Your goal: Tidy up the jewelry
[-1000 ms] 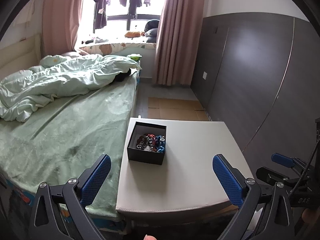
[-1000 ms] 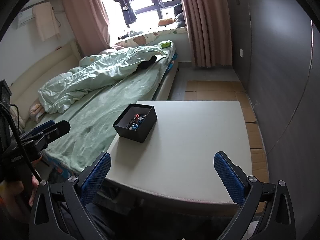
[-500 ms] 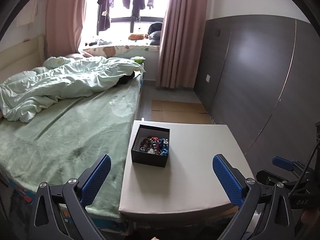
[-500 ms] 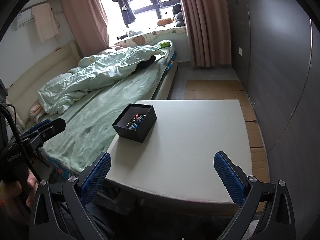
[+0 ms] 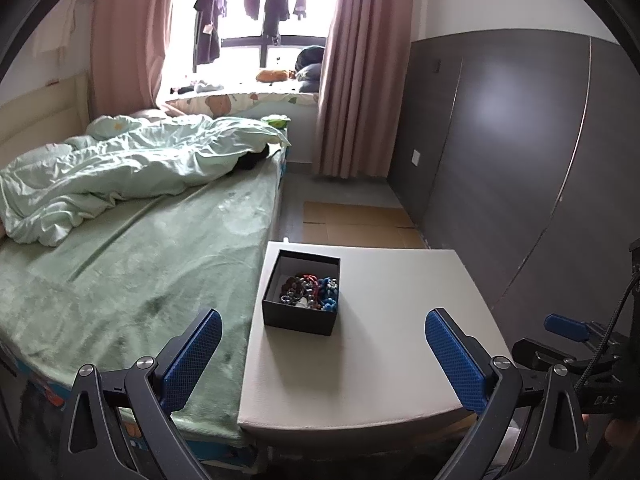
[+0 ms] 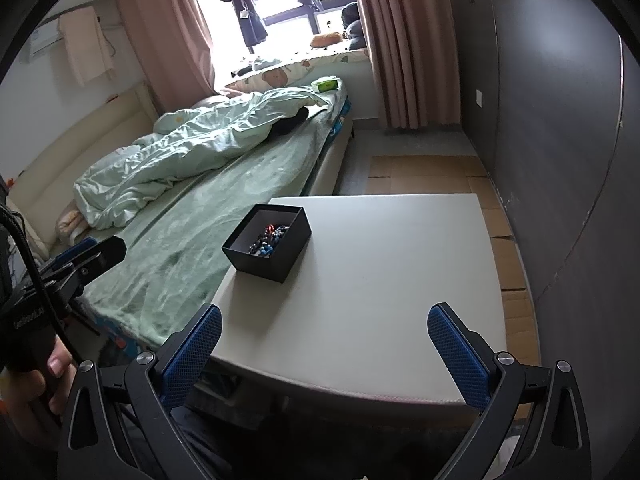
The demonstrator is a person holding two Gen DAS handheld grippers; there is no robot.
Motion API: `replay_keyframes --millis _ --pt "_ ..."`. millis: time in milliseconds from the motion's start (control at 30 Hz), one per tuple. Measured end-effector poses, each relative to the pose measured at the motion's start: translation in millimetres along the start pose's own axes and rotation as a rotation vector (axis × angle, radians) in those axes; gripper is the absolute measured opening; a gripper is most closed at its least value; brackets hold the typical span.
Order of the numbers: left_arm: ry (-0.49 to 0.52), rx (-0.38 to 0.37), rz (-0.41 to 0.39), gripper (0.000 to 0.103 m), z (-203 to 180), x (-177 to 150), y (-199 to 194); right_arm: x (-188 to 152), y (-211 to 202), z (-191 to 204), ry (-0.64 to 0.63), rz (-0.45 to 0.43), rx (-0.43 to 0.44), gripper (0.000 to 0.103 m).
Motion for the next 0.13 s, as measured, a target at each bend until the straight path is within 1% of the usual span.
replay_keyframes --millis 133 --pt "-0.008 -0.018 0.004 0.102 -1.6 -0.9 6.0 -2.1 3.7 0.3 0.005 0.006 -0.008 0.103"
Point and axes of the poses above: each gripper's, at about its wrist camera, not at the fingertips, and y roughly the way its jaws point, z to its left, x to its top, the point moved 7 cm from there along y, roughly the way its jaws point, and after that the axes turned 10 degrees about y, right-handed, at the moved point
